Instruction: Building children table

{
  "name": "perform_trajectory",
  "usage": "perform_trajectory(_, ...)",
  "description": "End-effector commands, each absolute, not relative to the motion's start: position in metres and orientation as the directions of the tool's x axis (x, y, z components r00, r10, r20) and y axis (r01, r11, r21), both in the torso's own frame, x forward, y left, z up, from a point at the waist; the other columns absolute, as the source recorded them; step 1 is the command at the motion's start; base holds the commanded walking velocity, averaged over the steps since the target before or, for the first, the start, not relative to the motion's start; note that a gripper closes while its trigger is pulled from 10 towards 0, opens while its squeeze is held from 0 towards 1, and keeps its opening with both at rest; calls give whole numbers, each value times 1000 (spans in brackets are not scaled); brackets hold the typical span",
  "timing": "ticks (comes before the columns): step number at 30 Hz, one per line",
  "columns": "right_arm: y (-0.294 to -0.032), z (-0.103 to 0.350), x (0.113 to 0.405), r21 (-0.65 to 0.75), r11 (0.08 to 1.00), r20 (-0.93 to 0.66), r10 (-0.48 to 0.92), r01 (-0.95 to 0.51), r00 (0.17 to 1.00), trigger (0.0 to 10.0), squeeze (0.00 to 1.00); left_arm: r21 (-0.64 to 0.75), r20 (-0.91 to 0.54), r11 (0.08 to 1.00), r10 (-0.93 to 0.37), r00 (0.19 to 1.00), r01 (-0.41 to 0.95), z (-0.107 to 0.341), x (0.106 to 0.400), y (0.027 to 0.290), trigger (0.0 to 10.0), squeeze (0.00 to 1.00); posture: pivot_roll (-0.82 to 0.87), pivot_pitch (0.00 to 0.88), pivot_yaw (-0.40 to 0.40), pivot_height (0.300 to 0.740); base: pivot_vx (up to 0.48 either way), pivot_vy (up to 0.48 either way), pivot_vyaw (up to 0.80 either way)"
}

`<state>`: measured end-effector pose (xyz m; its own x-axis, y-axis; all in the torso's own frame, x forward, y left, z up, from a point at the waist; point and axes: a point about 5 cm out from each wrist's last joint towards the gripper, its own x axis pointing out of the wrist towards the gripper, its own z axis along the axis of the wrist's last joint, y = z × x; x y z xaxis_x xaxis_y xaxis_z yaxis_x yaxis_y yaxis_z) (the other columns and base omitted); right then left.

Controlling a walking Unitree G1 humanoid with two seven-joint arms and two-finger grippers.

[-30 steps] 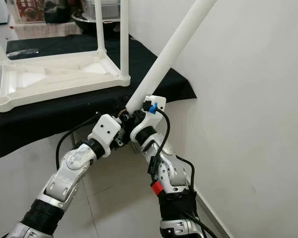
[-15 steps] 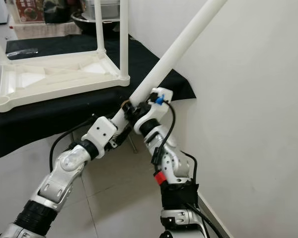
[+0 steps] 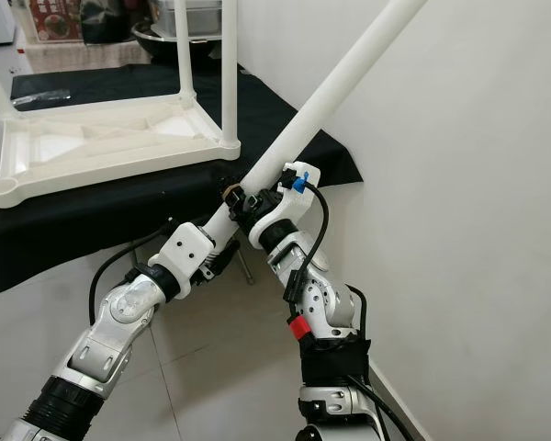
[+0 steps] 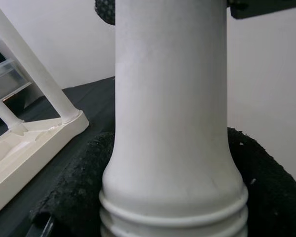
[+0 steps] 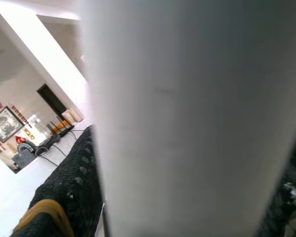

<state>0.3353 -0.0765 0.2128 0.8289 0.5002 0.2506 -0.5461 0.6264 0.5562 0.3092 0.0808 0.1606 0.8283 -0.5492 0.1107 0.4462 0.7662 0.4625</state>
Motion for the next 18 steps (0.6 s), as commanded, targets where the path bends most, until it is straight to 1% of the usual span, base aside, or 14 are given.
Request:
perform_trajectory(1, -76, 215, 334, 564, 609, 259, 510, -557, 820, 10000, 0, 490, 113, 734, -589, 801, 471, 159, 304, 76, 10000, 0, 58, 0, -88, 740, 0, 0, 0)
perform_trajectory(11, -77, 216, 335, 561, 614, 259, 507, -555, 822, 10000, 0, 495, 104, 727, -593, 799, 475, 157, 303, 77, 10000, 0, 59, 0, -90, 740, 0, 0, 0)
perform_trajectory(18, -82, 215, 339, 563, 633, 248, 485, -532, 839, 10000, 0, 498, 100, 723, -596, 797, 478, 156, 301, 76, 10000, 0, 66, 0, -96, 740, 0, 0, 0)
